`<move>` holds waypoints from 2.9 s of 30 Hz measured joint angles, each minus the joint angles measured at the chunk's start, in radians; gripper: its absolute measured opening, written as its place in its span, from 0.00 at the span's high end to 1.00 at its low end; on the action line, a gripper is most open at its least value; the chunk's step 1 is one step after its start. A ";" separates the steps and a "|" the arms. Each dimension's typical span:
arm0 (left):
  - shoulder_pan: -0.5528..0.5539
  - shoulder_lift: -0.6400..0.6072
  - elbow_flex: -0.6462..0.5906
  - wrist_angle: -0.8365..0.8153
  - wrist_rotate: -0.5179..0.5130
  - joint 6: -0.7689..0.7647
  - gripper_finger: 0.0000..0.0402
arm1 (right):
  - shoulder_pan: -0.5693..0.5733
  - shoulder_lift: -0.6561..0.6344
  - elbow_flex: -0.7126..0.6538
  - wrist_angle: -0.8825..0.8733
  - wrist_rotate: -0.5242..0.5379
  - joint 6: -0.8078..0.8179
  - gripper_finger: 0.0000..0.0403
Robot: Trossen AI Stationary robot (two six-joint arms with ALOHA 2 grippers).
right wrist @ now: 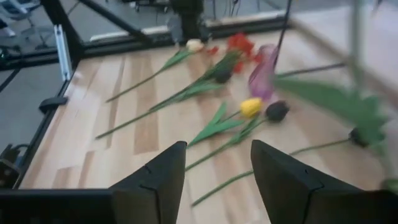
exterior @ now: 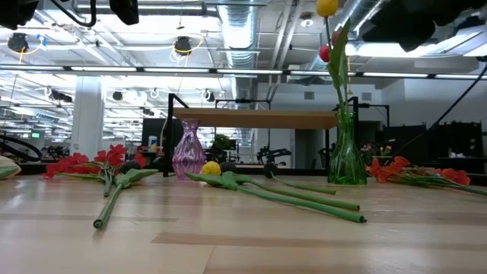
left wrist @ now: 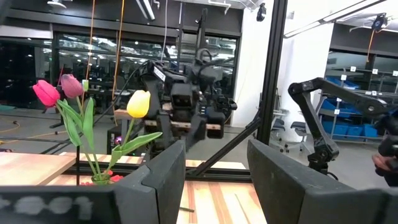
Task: Pick and place flowers into a vace then onto a shelf
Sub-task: Put the bottom left black tulip into the green vase
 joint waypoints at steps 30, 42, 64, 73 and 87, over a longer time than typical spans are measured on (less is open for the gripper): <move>0.000 0.010 0.151 -0.815 0.042 -0.029 0.61 | 0.090 0.493 -0.001 0.488 0.028 0.041 0.65; 0.001 0.226 0.232 -1.120 -0.031 0.131 0.61 | 0.090 0.493 -0.001 0.490 0.025 0.041 0.66; 0.011 0.727 0.576 -1.456 -0.027 0.166 0.61 | 0.090 0.492 -0.001 0.458 0.022 0.039 0.67; 0.058 0.765 0.582 -1.521 0.002 0.166 0.61 | 0.090 0.492 -0.001 0.444 0.018 0.038 0.67; 0.106 0.783 0.584 -1.495 0.072 0.195 0.65 | 0.090 0.492 -0.001 0.437 0.018 0.038 0.67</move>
